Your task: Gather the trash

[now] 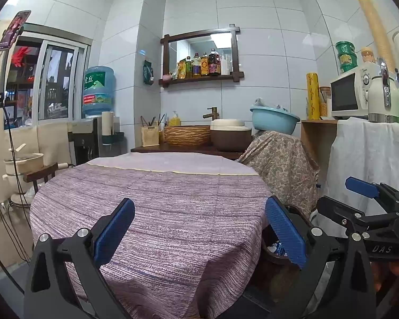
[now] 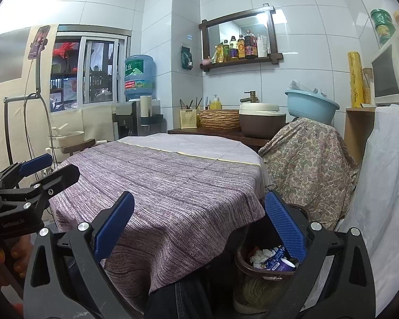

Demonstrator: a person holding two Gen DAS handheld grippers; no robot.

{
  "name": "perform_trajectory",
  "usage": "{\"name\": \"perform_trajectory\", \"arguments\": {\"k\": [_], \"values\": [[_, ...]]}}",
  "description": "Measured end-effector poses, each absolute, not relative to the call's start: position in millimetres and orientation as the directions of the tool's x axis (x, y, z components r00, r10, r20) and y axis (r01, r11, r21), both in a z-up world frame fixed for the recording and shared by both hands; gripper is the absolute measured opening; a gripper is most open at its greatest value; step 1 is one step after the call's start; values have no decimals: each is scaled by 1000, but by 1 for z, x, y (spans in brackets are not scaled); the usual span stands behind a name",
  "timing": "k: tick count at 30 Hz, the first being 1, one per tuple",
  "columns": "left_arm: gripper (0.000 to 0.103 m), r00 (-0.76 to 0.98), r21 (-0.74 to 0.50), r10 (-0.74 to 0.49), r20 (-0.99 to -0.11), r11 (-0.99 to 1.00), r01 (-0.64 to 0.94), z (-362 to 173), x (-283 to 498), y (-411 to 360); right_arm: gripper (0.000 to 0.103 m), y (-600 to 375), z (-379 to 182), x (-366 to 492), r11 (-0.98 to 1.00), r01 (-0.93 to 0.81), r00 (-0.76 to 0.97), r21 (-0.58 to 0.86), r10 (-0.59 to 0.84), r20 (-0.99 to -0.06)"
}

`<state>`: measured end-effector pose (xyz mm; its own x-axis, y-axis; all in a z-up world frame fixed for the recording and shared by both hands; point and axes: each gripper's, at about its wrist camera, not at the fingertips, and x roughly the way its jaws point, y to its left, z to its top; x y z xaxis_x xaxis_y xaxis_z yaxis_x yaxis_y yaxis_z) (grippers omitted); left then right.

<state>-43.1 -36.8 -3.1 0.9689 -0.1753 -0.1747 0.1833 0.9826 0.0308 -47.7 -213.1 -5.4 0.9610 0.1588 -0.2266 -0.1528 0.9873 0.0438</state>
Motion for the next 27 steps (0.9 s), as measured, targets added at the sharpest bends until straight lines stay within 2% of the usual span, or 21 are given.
{"name": "perform_trajectory", "arguments": {"k": [18,27], "values": [[98,971,34,-167,-169,984,175,-3,-41,-38,97,-215,-7,-45,987,-154,959,50,162,-232],[98,968,27,-148,-203,987,157,-8,-36,-37,97,-216,-9,-43,986,-158,956,49,165,-242]]}}
